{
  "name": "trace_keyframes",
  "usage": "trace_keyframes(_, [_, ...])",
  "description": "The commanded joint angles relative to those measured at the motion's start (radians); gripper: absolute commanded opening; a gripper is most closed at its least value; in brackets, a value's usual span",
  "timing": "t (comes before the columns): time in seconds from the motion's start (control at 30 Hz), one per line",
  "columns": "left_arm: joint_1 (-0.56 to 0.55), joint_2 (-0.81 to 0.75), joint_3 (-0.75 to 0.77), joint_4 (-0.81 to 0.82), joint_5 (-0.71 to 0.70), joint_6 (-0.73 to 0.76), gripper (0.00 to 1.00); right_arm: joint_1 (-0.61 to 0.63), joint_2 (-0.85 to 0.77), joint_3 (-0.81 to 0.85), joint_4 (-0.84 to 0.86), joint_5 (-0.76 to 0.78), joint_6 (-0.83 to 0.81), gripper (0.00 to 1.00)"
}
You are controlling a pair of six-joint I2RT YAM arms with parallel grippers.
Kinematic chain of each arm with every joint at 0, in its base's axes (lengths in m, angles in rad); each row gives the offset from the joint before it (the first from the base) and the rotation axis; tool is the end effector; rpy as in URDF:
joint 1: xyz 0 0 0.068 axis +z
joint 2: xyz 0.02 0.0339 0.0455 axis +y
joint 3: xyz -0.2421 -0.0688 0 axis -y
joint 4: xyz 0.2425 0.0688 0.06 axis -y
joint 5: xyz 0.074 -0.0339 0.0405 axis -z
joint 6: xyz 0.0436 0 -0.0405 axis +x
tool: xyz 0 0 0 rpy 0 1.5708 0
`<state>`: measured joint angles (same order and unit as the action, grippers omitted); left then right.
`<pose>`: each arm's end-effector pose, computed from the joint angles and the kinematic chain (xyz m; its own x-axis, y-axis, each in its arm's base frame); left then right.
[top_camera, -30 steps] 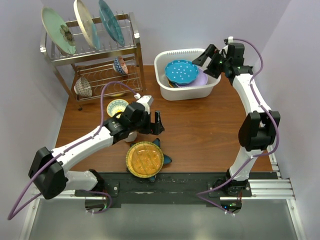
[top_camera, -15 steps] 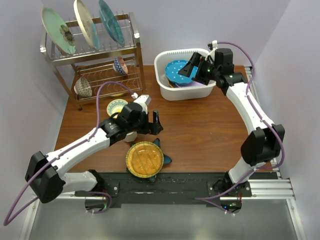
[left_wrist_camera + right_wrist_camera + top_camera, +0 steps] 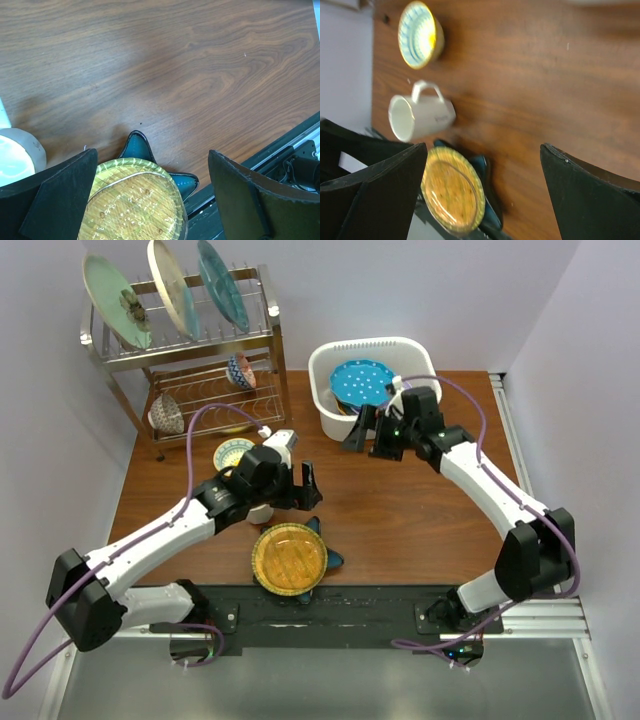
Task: Place the plates into the plastic bin on the countertop
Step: Pick up the plate from the corner of the board.
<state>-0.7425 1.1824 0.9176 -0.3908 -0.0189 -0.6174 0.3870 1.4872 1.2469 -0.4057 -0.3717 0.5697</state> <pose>0.2004 -0.1828 0.2603 -0.7512 -0.0962 -0.6530 0.2822 0.8475 -0.4495 0.3099 0.1434 0.2863 -0.8040 0.2150 -0.5545 -0.2216 0.7569 0.6148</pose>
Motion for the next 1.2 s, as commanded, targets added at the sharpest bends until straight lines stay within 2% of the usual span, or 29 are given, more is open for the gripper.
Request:
trace_keyframes(0.0, [-0.003, -0.040, -0.022, -0.023, -0.030, -0.015, 0.96, 0.056, -0.096, -0.130, 0.030, 0.024, -0.010, 0.98])
trace_keyframes(0.27, [-0.001, -0.170, -0.131, -0.105, -0.046, -0.097, 0.92, 0.148, -0.148, -0.312, 0.041, 0.008, 0.012, 0.98])
trace_keyframes(0.7, [-0.001, -0.245, -0.178, -0.364, -0.099, -0.234, 0.91, 0.285, -0.108, -0.313, 0.057, -0.013, 0.056, 0.93])
trace_keyframes(0.93, [-0.003, -0.270, -0.261, -0.353, -0.055, -0.262, 0.89, 0.351, -0.093, -0.359, 0.099, -0.026, 0.093, 0.83])
trace_keyframes(1.17, [-0.001, -0.277, -0.306, -0.292, -0.019, -0.252, 0.79, 0.360, -0.113, -0.402, 0.113, -0.033, 0.114, 0.78])
